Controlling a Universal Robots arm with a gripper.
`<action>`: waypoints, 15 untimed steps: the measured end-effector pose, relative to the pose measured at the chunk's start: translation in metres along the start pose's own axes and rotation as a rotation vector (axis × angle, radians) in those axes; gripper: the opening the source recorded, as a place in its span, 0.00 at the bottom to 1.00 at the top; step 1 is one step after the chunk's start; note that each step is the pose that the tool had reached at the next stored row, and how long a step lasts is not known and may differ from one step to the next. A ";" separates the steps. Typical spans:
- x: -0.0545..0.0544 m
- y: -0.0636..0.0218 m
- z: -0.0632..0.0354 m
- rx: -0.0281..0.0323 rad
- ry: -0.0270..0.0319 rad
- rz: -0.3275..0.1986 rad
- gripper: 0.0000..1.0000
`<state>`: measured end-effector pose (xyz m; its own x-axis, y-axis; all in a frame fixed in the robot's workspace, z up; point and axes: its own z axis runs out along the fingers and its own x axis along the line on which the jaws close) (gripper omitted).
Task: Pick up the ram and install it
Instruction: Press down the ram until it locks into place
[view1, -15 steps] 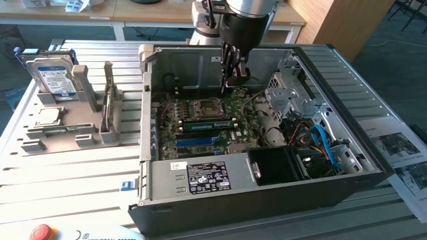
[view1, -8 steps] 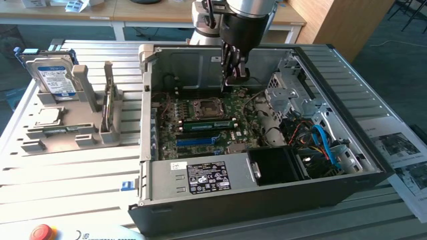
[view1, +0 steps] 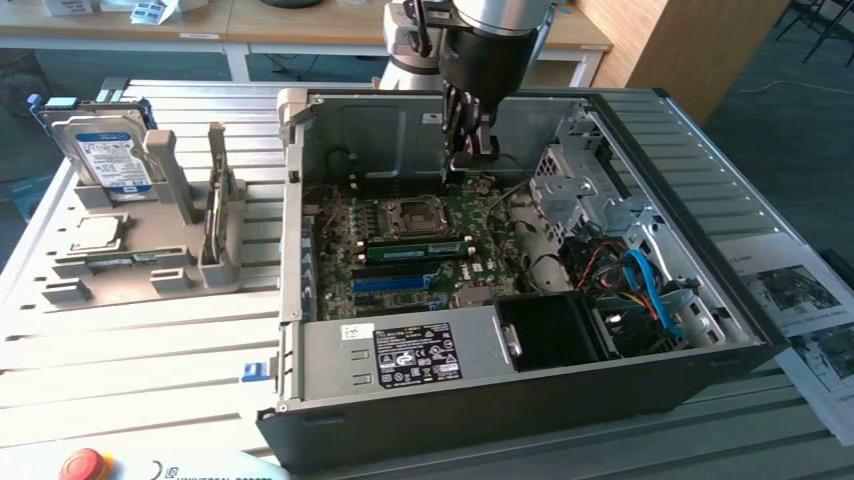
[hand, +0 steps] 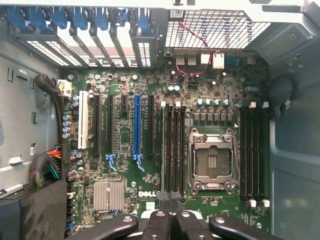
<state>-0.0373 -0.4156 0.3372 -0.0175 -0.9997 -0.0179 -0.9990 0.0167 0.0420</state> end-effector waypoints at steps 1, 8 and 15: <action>0.000 0.0000 0.0000 0.0000 0.0000 0.000 0.11; 0.000 -0.0054 -0.0002 0.0000 0.0000 0.000 0.11; 0.000 -0.0176 -0.0007 -0.0001 0.0001 0.000 0.11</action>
<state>-0.0197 -0.4157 0.3372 -0.0174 -0.9997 -0.0178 -0.9990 0.0166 0.0421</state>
